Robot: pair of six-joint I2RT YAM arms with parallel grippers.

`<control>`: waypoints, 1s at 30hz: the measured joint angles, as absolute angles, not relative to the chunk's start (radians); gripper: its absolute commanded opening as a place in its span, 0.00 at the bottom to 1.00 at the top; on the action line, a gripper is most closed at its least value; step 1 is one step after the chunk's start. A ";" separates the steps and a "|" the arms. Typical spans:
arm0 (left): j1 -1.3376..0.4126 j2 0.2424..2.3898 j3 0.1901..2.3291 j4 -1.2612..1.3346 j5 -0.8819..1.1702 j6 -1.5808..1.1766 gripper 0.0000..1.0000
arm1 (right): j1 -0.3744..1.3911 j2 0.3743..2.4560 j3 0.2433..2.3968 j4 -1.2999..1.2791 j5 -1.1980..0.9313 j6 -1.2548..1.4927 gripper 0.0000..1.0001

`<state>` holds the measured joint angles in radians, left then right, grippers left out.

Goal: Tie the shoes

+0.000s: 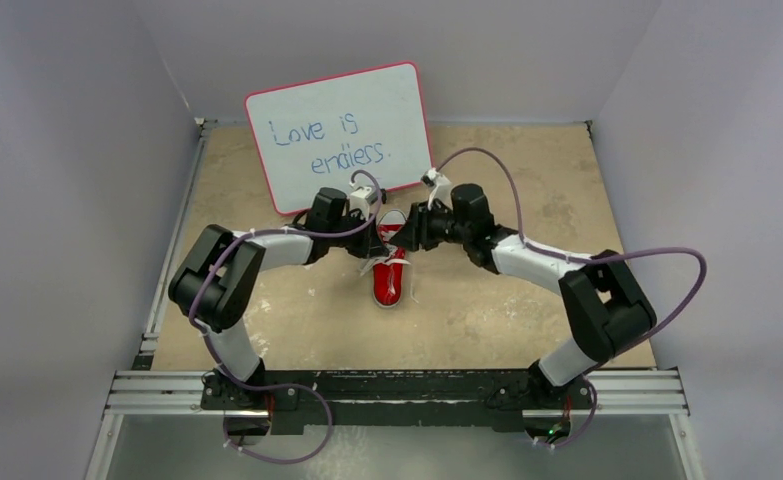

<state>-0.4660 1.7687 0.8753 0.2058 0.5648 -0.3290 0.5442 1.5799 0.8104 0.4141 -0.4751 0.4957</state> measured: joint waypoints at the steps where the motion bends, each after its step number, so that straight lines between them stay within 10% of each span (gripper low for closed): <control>1: -0.468 1.769 0.875 0.209 0.560 -0.329 0.00 | 0.533 1.575 0.839 0.391 -0.487 0.475 0.47; 24: -0.480 1.728 0.875 0.192 0.574 -0.330 0.00 | 0.473 1.725 0.943 0.134 -0.809 -0.013 0.39; 30: -0.480 1.728 0.875 0.181 0.592 -0.330 0.00 | 0.482 1.748 0.942 0.145 -0.807 -0.019 0.19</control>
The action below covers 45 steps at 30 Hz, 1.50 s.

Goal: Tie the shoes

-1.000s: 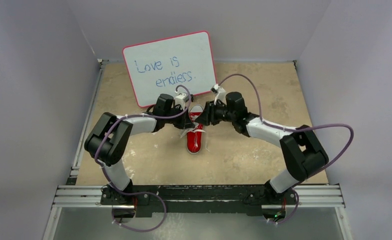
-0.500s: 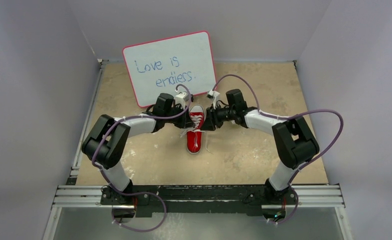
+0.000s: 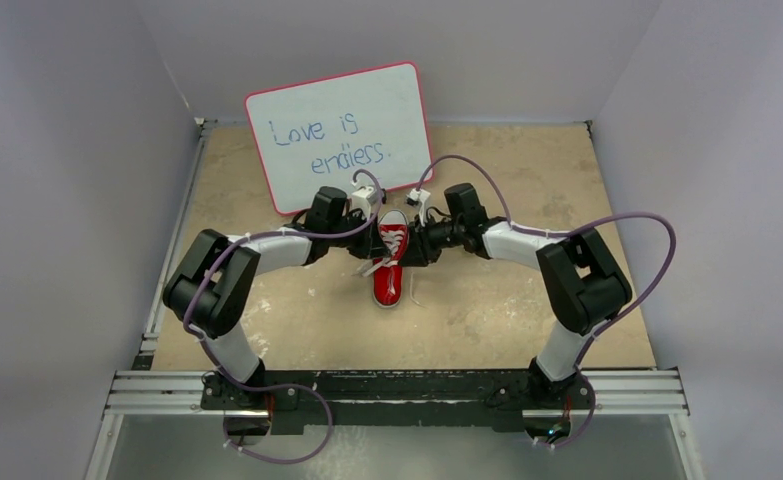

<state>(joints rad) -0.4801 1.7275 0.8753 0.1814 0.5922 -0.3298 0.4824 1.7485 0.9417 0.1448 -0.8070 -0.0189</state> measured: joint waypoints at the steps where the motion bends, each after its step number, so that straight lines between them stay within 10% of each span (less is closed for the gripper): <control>1: -0.480 1.727 0.875 0.178 0.596 -0.330 0.00 | 0.483 1.748 0.941 0.152 -0.805 -0.018 0.10; 16: -0.434 1.690 0.875 0.209 0.677 -0.368 0.00 | 0.484 1.734 0.893 0.328 -0.760 0.218 0.00; 45: -0.432 1.736 0.852 0.289 0.733 -0.435 0.35 | 0.489 1.794 0.886 0.462 -0.696 0.387 0.00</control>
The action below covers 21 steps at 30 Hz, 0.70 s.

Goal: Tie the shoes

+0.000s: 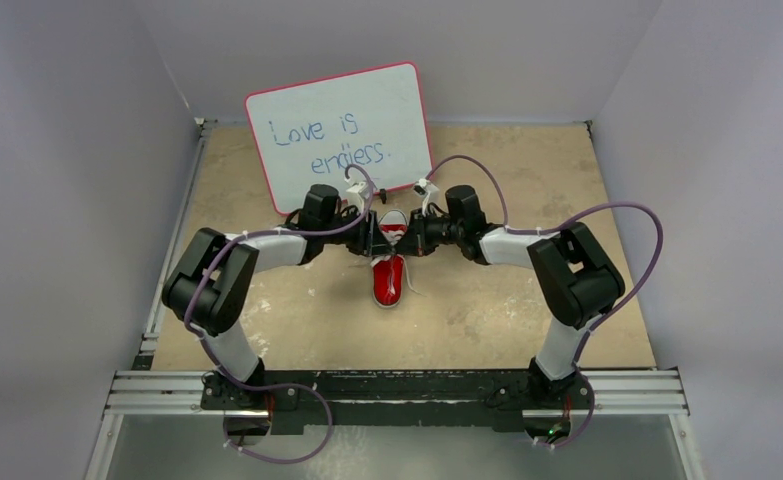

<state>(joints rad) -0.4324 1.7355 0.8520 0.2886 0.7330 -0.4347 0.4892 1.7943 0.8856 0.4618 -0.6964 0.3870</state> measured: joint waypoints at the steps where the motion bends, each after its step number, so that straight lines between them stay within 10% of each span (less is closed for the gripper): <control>1: -0.433 1.736 0.852 0.289 0.733 -0.434 0.32 | 0.490 1.794 0.886 0.462 -0.696 0.389 0.00; 15: -0.450 1.753 0.871 0.213 0.685 -0.372 0.00 | 0.491 1.794 0.886 0.463 -0.691 0.405 0.00; 21: -0.465 1.754 0.892 0.184 0.625 -0.328 0.00 | 0.491 1.785 0.885 0.450 -0.693 0.422 0.41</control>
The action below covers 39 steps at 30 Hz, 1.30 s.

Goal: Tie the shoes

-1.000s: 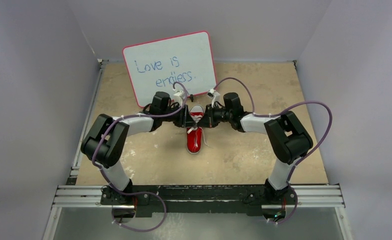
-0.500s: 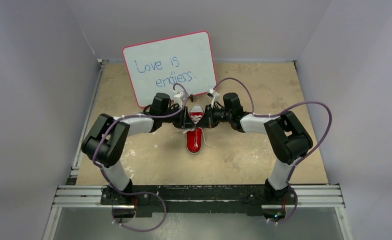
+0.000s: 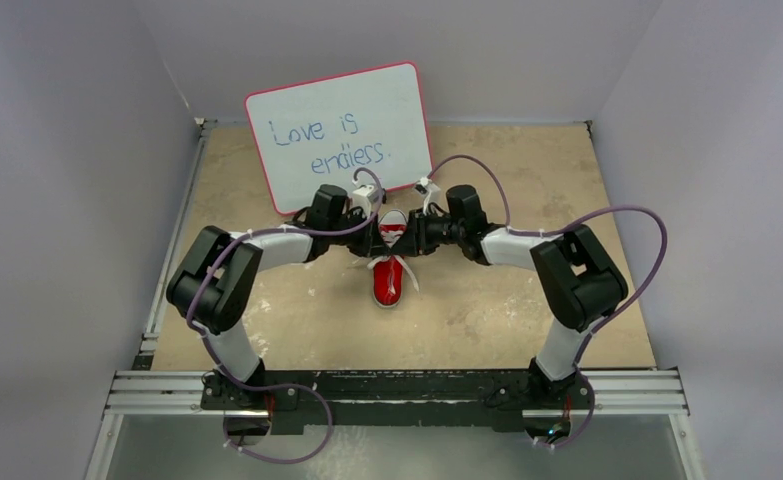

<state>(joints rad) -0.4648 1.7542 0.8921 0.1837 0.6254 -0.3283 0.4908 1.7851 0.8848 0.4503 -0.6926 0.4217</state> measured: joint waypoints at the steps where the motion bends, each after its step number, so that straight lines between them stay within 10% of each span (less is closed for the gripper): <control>1: -0.467 1.754 0.897 0.175 0.616 -0.318 0.00 | 0.491 1.776 0.882 0.449 -0.690 0.426 0.44; 27: -0.528 1.731 0.900 0.224 0.397 -0.154 0.00 | 0.442 1.917 1.008 0.451 -0.849 0.502 0.11; 39: -0.533 1.729 0.820 0.414 0.428 -0.211 0.00 | 0.429 1.843 0.899 0.633 -0.884 0.656 0.39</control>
<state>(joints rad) -0.5327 1.7294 0.8196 0.4145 0.4278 -0.2108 0.4290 1.8427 0.8993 0.6327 -0.8845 0.6563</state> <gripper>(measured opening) 0.010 0.376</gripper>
